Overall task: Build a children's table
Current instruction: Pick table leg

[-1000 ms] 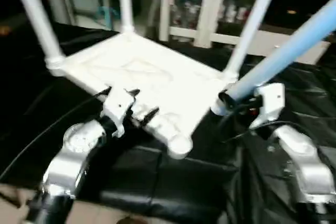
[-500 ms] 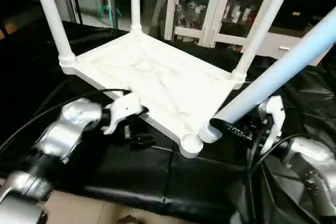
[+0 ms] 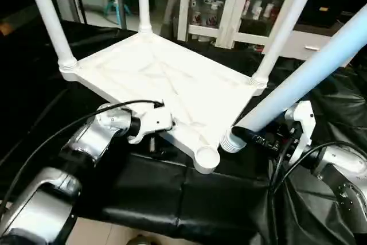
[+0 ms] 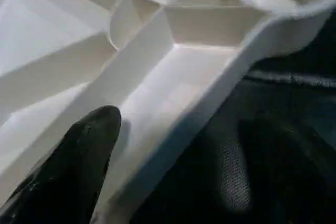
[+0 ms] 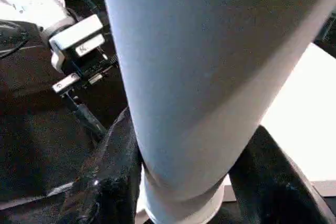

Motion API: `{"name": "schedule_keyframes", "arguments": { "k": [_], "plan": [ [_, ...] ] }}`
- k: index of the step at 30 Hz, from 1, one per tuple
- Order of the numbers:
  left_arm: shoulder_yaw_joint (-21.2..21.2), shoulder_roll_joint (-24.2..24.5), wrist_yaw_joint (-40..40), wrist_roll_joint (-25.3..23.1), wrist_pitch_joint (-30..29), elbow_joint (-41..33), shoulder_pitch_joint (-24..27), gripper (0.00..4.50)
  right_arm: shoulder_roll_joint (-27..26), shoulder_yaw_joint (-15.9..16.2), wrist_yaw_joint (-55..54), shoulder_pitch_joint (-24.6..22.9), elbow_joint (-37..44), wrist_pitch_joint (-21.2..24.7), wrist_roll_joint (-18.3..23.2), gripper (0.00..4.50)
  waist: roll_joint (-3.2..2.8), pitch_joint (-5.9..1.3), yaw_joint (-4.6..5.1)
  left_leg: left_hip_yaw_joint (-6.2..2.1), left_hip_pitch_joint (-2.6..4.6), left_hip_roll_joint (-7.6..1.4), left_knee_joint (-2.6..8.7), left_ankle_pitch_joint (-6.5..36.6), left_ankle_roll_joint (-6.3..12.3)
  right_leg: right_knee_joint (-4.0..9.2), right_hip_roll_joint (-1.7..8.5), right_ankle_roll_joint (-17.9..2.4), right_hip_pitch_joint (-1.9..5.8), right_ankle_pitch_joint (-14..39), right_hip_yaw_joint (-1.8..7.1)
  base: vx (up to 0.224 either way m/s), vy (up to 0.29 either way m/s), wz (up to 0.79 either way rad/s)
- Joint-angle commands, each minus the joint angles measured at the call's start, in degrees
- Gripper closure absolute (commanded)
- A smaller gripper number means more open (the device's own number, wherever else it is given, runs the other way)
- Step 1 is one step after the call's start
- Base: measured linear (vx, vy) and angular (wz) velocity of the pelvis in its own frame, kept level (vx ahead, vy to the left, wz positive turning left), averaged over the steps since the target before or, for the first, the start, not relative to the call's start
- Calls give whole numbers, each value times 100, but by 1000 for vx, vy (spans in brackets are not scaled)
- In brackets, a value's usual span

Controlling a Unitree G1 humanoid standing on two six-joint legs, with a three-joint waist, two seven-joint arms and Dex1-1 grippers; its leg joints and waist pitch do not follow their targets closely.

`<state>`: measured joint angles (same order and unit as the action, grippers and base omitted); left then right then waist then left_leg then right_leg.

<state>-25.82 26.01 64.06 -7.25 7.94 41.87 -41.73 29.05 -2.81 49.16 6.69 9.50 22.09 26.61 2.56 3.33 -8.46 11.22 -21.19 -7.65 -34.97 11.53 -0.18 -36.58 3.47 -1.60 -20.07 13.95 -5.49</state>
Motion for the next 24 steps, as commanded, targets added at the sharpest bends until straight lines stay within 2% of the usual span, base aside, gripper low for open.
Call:
{"name": "schedule_keyframes", "arguments": {
  "k": [1, 2, 5, 6, 8, 9, 11, 14, 15, 17, 20, 21, 24],
  "plan": [
    [-82, -117, -17, -185, 239, 336, -238, 40, 97, -122, 15, 70, 139, 14, 38, 264, -46, -324, -13, -388, 171, -776, 527, 1220, -155, 491, 901, -1061, 111, 511, 480, 0, 0, 0],
    [-79, -162, -42, -211, 296, 448, -298, 40, 104, -126, 6, 86, 122, 3, 19, 264, -40, -331, -23, -386, 186, -779, 521, 1259, -186, 489, 916, -1067, 116, 529, 481, 0, 0, 0],
    [-92, -249, -72, -278, 429, 671, -405, 76, 114, -130, 9, 100, 97, -11, 5, 264, -28, -346, -35, -384, 172, -778, 513, 1156, -186, 467, 931, -1102, 130, 350, 482, 0, 0, 0],
    [-119, -328, -76, -315, 538, 848, -491, 79, 122, -117, 11, 111, 87, -13, -2, 264, -56, -342, -37, -389, 161, -772, 509, 1126, -167, 468, 932, -1110, 132, 302, 486, 0, 0, 0],
    [-149, -425, -115, -348, 611, 987, -568, 99, 127, -101, 20, 120, 93, -9, 1, 264, -34, -352, -35, -383, 160, -777, 508, 1038, -125, 445, 920, -1146, 138, 84, 478, 0, 0, 0],
    [-190, -514, -148, -390, 670, 1112, -644, 114, 127, -79, 25, 133, 99, -10, -5, 264, -62, -354, -46, -393, 154, -788, 505, 1033, -116, 433, 940, -1175, 147, 29, 476, 0, 0, 0],
    [-234, -574, -168, -434, 710, 1190, -698, 126, 125, -57, 30, 144, 101, -15, -16, 264, -38, -351, -50, -391, 159, -790, 506, 1068, -100, 442, 938, -1197, 154, 38, 475, 0, 0, 0],
    [-332, -728, -53, -574, 833, 1468, -886, 154, 145, 20, 77, 193, 100, -25, -30, 264, -61, -345, -51, -388, 156, -783, 503, 1090, -82, 461, 936, -1199, 147, 85, 479, 0, 0, 0],
    [-332, -728, -53, -574, 833, 1468, -886, 154, 145, 20, 77, 193, 100, -25, -30, 264, -46, -348, -52, -391, 161, -793, 504, 1104, -92, 465, 951, -1190, 159, 130, 483, 0, 0, 0],
    [-343, -767, -8, -608, 859, 1550, -944, 181, 158, 38, 95, 208, 96, -29, -35, 264, -51, -345, -53, -395, 163, -797, 507, 1106, -94, 460, 943, -1197, 153, 132, 478, 0, 0, 0],
    [-383, -803, 98, -674, 865, 1667, -1024, 194, 169, 46, 107, 233, 85, -33, -39, 264, -55, -344, -46, -392, 171, -801, 513, 1138, -97, 465, 945, -1214, 149, 125, 478, 0, 0, 0],
    [-430, -800, 236, -714, 774, 1714, -1059, 215, 167, 47, 102, 264, 75, -32, -42, 264, -66, -342, -39, -392, 172, -802, 518, 1157, -114, 465, 945, -1231, 147, 118, 484, 0, 0, 0],
    [-543, -784, 444, -836, 658, 1846, -1131, 231, 181, 52, 111, 285, 64, -52, -62, 264, -55, -347, -43, -394, 167, -805, 517, 1089, -104, 441, 946, -1264, 155, -17, 479, 0, 0, 0]
  ]
}}
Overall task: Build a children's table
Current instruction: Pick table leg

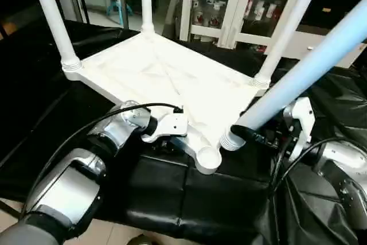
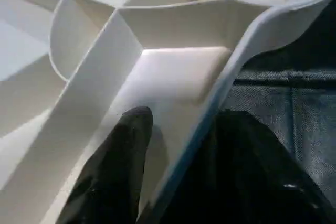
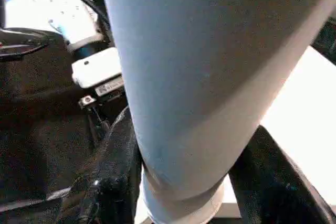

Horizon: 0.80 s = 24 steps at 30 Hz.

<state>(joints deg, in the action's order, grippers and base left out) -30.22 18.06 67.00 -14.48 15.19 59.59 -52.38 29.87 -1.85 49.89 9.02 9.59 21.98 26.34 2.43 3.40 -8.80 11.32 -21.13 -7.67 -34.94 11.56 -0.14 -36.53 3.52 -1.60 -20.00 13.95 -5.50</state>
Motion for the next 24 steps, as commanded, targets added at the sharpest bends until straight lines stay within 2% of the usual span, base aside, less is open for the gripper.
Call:
{"name": "schedule_keyframes", "arguments": {
  "k": [1, 3, 4, 6, 8, 9, 12, 13, 14, 15, 17, 18, 20, 21, 22, 23, 24],
  "plan": [
    [-146, 36, 217, -159, -100, 97, -76, 238, 100, -39, 40, 61, 49, -46, -42, 264, -85, -358, -14, -410, 161, -800, 509, 1064, -104, 427, 940, -1275, 149, -73, 477, 0, 0, 0],
    [-161, 29, 121, -245, -183, 197, -101, 258, 113, -42, 52, 83, 17, -75, -54, 264, -68, -362, 1, -404, 153, -794, 510, 1029, -73, 419, 936, -1302, 162, -226, 475, 0, 0, 0],
    [-144, 12, 36, -265, -279, 236, -104, 263, 117, -42, 55, 98, 0, -84, -58, 264, -29, -366, 6, -397, 156, -796, 508, 1005, -57, 416, 938, -1313, 167, -270, 472, 0, 0, 0],
    [-47, -65, -158, -244, -598, 286, -70, 272, 120, -35, 57, 138, -47, -105, -65, 264, -39, -349, -1, -390, 157, -789, 495, 1012, -6, 448, 961, -1344, 163, -102, 475, 0, 0, 0],
    [-24, -81, -173, -242, -632, 302, -67, 292, 121, -31, 57, 143, -54, -109, -64, 264, -42, -335, 1, -395, 146, -789, 500, 1082, -7, 477, 955, -1328, 166, 142, 478, 0, 0, 0],
    [50, -115, -126, -166, -710, 292, -33, 297, 107, -18, 51, 164, -75, -116, -76, 264, -7, -334, 1, -398, 140, -794, 506, 1097, -1, 480, 966, -1297, 172, 300, 478, 0, 0, 0],
    [393, -248, -190, 184, -1204, 119, 150, 308, 50, 35, 34, 234, -170, -153, -130, 264, -9, -334, 42, -419, 103, -796, 521, 1045, -6, 469, 960, -1284, 189, 395, 458, 0, 0, 0],
    [611, -278, -386, 333, -1565, 10, 272, 312, 29, 61, -3, 254, -215, -181, -176, 264, -26, -337, 44, -420, 102, -793, 516, 1038, 1, 469, 959, -1278, 186, 380, 461, 0, 0, 0],
    [720, -286, -495, 410, -1739, -39, 331, 318, 21, 68, -24, 260, -235, -193, -197, 264, -18, -349, 52, -415, 100, -792, 512, 995, 4, 454, 964, -1305, 194, 284, 463, 0, 0, 0],
    [901, -267, -801, 493, -2100, -170, 447, 318, -7, 62, -105, 264, -273, -215, -246, 264, -49, -357, 70, -421, 84, -786, 508, 904, 25, 417, 953, -1350, 203, 71, 454, 0, 0, 0],
    [1082, -111, -1292, 458, -2625, -558, 747, 324, -63, 42, -312, 264, -349, -247, -365, 264, -37, -353, 84, -425, 76, -788, 511, 886, 42, 413, 948, -1370, 200, -13, 452, 0, 0, 0],
    [1106, 16, -1449, 360, -2794, -825, 944, 332, -89, 31, -412, 257, -384, -263, -422, 264, -26, -340, 149, -433, 31, -745, 524, 873, 128, 452, 927, -1343, 224, 86, 435, 0, 0, 0],
    [1137, 219, -1503, 229, -3025, -1359, 1315, 332, -115, 13, -514, 235, -411, -264, -469, 264, -12, -324, 224, -439, -17, -704, 515, 810, 154, 491, 918, -1248, 259, 356, 431, 6, -7, -11],
    [1202, 359, -1461, 134, -3287, -1897, 1663, 336, -138, -5, -563, 228, -442, -262, -496, 264, 11, -310, 300, -456, -42, -699, 530, 827, 147, 519, 896, -1101, 284, 755, 414, 13, -14, -22],
    [1247, 463, -1436, 47, -3487, -2313, 1929, 336, -163, -18, -609, 236, -485, -268, -530, 264, -9, -315, 319, -480, -55, -723, 547, 845, 110, 499, 912, -1066, 305, 834, 408, 18, -17, -29],
    [1263, 501, -1427, 14, -3563, -2469, 2029, 342, -173, -23, -626, 239, -502, -270, -543, 264, -20, -307, 350, -492, -73, -712, 557, 798, 116, 512, 883, -1024, 303, 913, 389, 18, -20, -30],
    [1279, 539, -1421, -31, -3657, -2664, 2147, 353, -180, -33, -643, 234, -511, -275, -556, 264, 9, -289, 368, -497, -49, -684, 570, 866, 131, 583, 829, -918, 267, 1199, 379, 18, -20, -30]
  ]
}}
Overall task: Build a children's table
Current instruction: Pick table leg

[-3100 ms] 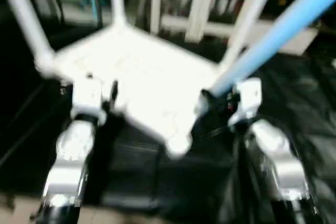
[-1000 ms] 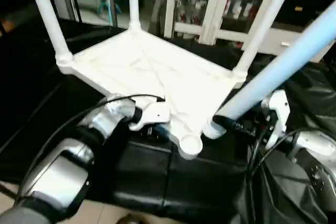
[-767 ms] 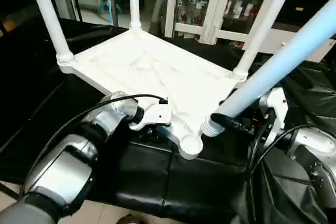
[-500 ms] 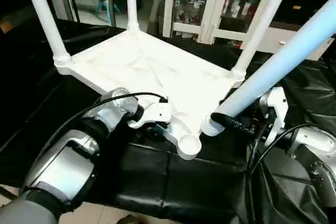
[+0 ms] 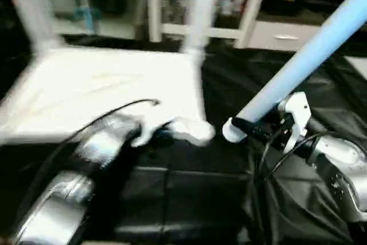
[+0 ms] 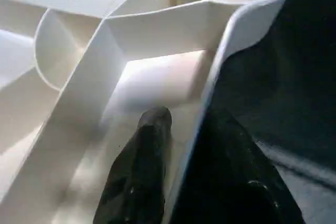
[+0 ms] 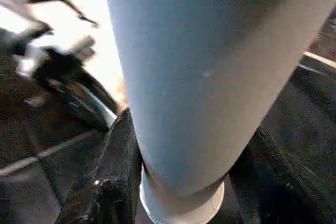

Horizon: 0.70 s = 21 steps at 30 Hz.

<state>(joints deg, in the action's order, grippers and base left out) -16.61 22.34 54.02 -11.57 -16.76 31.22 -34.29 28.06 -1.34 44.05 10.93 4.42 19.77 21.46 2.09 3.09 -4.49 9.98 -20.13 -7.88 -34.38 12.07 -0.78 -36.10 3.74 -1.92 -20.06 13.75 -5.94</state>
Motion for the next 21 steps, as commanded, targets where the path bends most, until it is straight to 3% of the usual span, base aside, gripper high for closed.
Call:
{"name": "schedule_keyframes", "arguments": {
  "k": [1, 3, 4, 5, 6, 7, 9, 10, 14, 15, 21],
  "plan": [
    [-25, 127, -134, -330, -573, -114, 509, 353, -14, -87, -114, 63, -28, -22, -86, 264, 17, -261, -74, -361, -98, -663, 496, 877, 188, 548, 817, -887, 241, 1304, 439, 0, 0, 0],
    [18, 65, -83, -117, -617, -736, 841, 358, -55, -69, -221, 118, -123, -20, -138, 264, 91, -248, -101, -309, -4, -661, 482, 878, 210, 600, 801, -975, 166, 1452, 482, 0, 0, 0],
    [20, -16, -17, 128, -634, -1224, 1088, 362, -93, -42, -282, 165, -199, -32, -171, 264, 79, -254, -114, -320, 5, -689, 487, 838, 197, 557, 820, -1042, 171, 1351, 483, 0, 0, 0],
    [-95, -35, 84, 281, -400, -1469, 1223, 362, -132, -12, -347, 214, -268, -40, -217, 264, 95, -256, -97, -322, -36, -685, 498, 732, 228, 539, 810, -1074, 193, 1211, 476, 0, 0, 0],
    [-229, -62, 94, 332, -232, -1645, 1317, 364, -170, 18, -406, 266, -330, -29, -254, 264, 64, -269, -121, -298, -2, -692, 488, 554, 307, 504, 770, -1174, 148, 782, 476, 0, 0, 0],
    [-239, -68, 96, 335, -219, -1651, 1318, 364, -172, 21, -409, 271, -333, -26, -256, 264, 64, -269, -121, -298, -2, -692, 488, 554, 307, 504, 770, -1174, 148, 782, 476, 0, 0, 0],
    [-277, -199, 21, 364, -547, -1944, 1394, 368, -193, 43, -419, 320, -345, 62, -232, 264, 51, -305, -181, -253, 75, -679, 446, 295, 411, 418, 729, -1308, 105, 54, 485, 0, 0, 0],
    [-299, -247, 11, 379, -619, -2029, 1412, 369, -183, 53, -388, 325, -339, 91, -214, 264, 43, -310, -229, -241, 51, -672, 434, 134, 476, 386, 739, -1333, 122, -216, 489, 0, 0, 0],
    [-205, -488, -97, 434, -884, -2219, 1415, 369, -134, 55, -280, 317, -303, 158, -166, 264, 52, -315, -307, -214, 38, -665, 418, 57, 537, 373, 746, -1320, 132, -346, 493, 0, 0, 0],
    [-148, -558, -96, 507, -1059, -2289, 1395, 313, -112, 48, -249, 309, -290, 170, -157, 264, 64, -318, -327, -201, 44, -668, 416, 95, 522, 377, 751, -1302, 133, -303, 494, 0, 0, 0],
    [-172, -404, 63, 558, -1028, -2257, 1090, 254, -18, 36, -113, 270, -256, 153, -116, 264, 54, -313, -362, -186, 53, -668, 429, 288, 408, 399, 742, -1201, 110, -125, 491, 0, 0, 0]
  ]
}}
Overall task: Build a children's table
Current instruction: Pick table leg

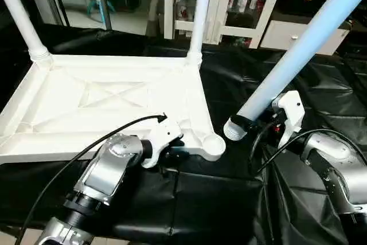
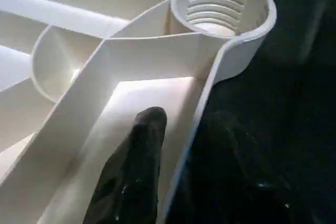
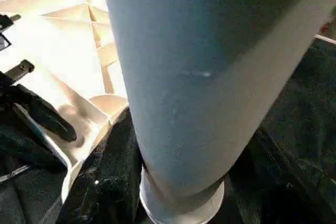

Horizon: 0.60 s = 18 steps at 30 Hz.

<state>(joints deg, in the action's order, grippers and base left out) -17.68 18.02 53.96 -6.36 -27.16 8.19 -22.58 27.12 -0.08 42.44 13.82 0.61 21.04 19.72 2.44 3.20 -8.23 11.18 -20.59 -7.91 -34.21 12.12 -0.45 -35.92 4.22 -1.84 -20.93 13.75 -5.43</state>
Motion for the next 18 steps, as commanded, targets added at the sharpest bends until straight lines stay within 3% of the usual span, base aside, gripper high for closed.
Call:
{"name": "schedule_keyframes", "arguments": {
  "k": [1, 3, 6, 10, 11, 13, 18],
  "plan": [
    [-135, 209, 344, -38, 107, 124, -288, 254, 124, -82, 155, -66, 192, 41, 104, 264, -12, -320, 7, -313, 95, -663, 418, 317, 365, 385, 699, -1194, 199, -122, 439, 0, 0, 0],
    [-179, 343, 584, -48, 87, 155, -426, 254, 158, -73, 227, -102, 246, 54, 137, 264, 7, -318, 4, -309, 93, -654, 426, 409, 334, 399, 713, -1141, 209, -30, 446, 0, 0, 0],
    [-318, 572, 880, -25, 246, 281, -621, 254, 196, -51, 337, -146, 338, 86, 202, 264, -36, -318, 0, -315, 102, -659, 429, 497, 250, 399, 719, -1170, 200, 35, 445, 0, 0, 0],
    [-342, 577, 764, -126, 590, 639, -853, 254, 220, -62, 393, -186, 417, 112, 258, 264, -22, -333, 8, -315, 98, -658, 421, 464, 222, 381, 719, -1198, 214, -147, 443, 0, 0, 0],
    [-326, 549, 741, -106, 613, 717, -911, 254, 225, -67, 409, -198, 434, 121, 276, 264, -58, -340, 2, -324, 94, -661, 417, 445, 223, 366, 725, -1212, 219, -212, 442, 0, 0, 0],
    [-363, 526, 787, -83, 679, 831, -1021, 254, 236, -75, 431, -234, 469, 129, 290, 264, -44, -352, 4, -323, 96, -670, 411, 374, 248, 341, 721, -1261, 221, -441, 435, 0, 0, 0],
    [-507, 455, 952, -45, 745, 1093, -1068, 254, 231, -76, 458, -288, 522, 151, 294, 264, -40, -344, -3, -316, 86, -665, 409, 443, 224, 361, 740, -1300, 231, -342, 440, 0, 0, 0]
  ]
}}
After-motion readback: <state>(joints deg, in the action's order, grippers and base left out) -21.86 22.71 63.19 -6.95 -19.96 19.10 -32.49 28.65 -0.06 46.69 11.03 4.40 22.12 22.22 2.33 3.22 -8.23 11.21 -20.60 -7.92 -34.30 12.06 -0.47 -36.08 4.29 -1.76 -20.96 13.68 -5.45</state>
